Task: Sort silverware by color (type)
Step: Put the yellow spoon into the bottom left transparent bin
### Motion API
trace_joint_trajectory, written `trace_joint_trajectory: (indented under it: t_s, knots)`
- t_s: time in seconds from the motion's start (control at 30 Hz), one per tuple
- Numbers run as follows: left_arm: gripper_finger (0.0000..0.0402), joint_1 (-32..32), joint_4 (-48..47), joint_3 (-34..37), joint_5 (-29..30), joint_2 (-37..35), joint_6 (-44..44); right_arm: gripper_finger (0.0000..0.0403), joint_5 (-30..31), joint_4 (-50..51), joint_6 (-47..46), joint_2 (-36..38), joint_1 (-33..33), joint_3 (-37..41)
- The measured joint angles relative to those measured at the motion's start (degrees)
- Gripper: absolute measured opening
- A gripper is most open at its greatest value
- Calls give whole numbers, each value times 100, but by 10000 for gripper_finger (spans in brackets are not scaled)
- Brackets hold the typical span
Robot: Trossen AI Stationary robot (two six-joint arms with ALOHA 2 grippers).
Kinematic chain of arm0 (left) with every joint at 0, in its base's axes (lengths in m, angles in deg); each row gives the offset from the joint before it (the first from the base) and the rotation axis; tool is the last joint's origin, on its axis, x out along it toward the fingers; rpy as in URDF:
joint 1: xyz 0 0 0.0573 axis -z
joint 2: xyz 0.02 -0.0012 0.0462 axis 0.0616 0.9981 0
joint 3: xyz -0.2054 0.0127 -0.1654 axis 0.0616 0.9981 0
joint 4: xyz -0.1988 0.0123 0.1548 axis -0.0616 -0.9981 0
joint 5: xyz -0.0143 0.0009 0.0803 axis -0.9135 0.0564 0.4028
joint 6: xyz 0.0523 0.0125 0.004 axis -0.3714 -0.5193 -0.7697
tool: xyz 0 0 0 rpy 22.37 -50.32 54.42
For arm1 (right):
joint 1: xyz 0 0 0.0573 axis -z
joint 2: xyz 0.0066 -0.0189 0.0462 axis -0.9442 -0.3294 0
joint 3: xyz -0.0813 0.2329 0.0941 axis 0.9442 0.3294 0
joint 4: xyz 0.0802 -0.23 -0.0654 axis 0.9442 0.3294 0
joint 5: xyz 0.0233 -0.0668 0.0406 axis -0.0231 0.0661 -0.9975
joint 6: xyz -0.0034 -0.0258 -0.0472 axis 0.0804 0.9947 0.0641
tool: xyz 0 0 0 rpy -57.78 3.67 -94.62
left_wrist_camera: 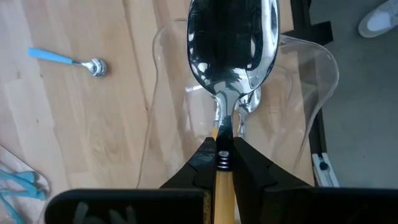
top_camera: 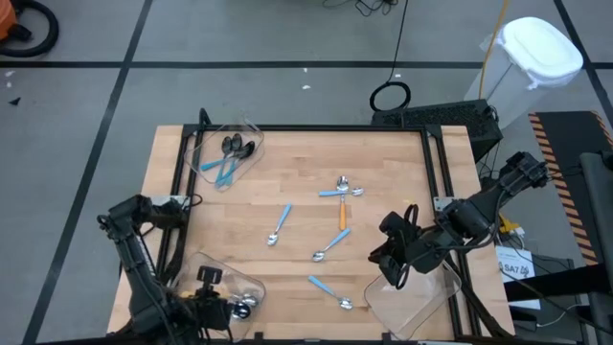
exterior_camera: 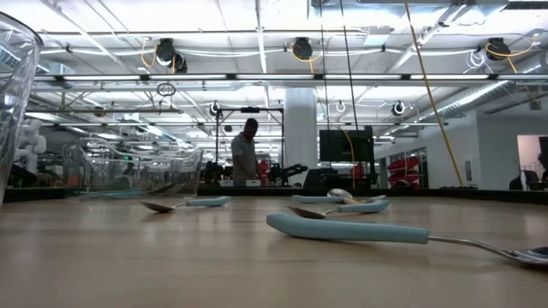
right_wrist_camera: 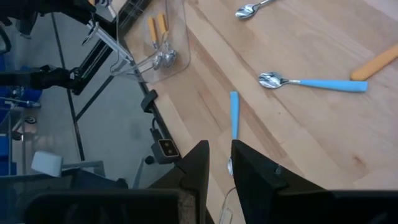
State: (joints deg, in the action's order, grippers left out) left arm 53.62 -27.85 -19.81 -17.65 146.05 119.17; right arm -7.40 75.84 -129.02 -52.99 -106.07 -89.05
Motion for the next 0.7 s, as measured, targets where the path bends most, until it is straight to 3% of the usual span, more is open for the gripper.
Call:
trace_joint_trajectory:
  t_s: [0.5, 0.7]
  knots:
    - [28, 197, 29, 1060, 289, 0, -294, 66, 24, -1, -22, -2, -5, 0]
    - [28, 206, 623, 1254, 287, 0, -234, 66, 341, 19, -12, -4, -3, 0]
